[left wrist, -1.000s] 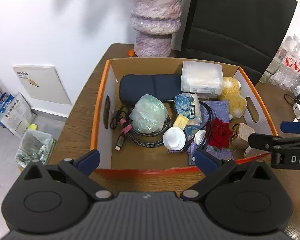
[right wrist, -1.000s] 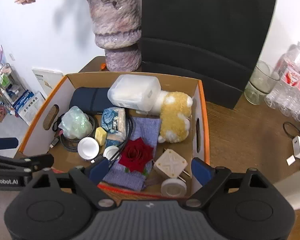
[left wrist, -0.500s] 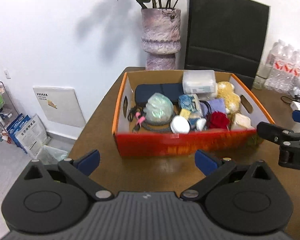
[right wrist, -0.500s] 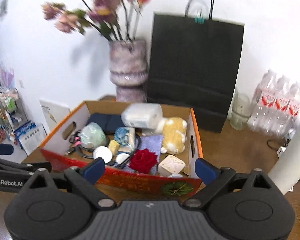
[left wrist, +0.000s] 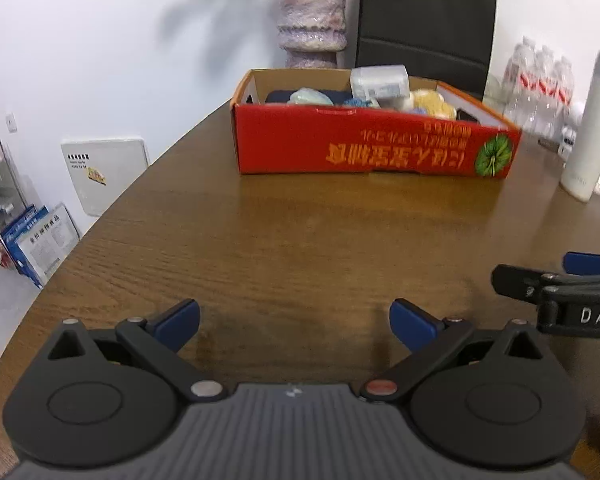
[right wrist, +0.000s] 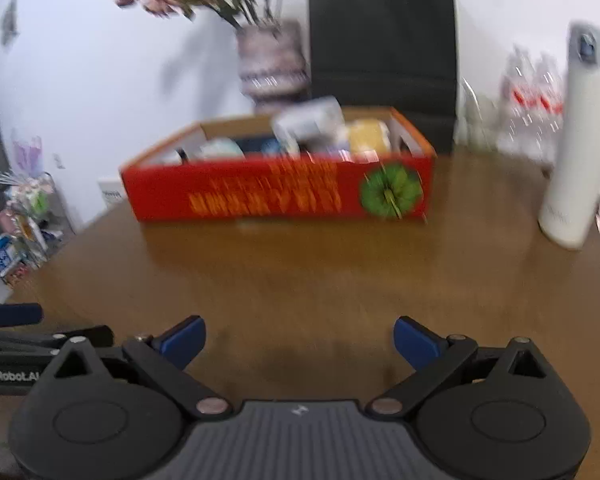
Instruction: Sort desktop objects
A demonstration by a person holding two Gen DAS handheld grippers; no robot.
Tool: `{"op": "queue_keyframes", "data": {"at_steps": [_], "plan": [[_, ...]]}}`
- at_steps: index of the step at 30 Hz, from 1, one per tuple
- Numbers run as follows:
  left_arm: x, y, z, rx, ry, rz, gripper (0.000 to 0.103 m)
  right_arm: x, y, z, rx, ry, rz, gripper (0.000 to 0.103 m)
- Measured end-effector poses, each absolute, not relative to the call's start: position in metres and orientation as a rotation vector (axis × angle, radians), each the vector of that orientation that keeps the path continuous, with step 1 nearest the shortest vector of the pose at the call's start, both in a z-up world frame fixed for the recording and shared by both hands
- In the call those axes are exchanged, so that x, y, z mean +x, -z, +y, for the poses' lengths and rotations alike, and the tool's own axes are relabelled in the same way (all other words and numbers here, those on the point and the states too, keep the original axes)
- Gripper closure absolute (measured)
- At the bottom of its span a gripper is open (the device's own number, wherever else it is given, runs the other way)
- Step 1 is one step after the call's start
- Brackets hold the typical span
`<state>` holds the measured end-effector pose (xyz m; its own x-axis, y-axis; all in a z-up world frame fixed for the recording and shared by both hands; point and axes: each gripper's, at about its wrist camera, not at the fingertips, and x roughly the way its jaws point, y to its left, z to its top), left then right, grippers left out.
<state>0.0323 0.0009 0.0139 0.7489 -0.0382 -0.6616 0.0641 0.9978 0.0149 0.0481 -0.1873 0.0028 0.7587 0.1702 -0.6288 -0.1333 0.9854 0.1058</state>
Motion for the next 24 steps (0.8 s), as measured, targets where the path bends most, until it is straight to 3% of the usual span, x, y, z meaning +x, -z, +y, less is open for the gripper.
{"op": "queue_keyframes", "data": {"at_steps": [24], "plan": [[0.013,-0.003,-0.009,0.02,0.029,0.704,0.0,0.018,0.009,-0.175,-0.019,-0.115,0.7,0.0]]}}
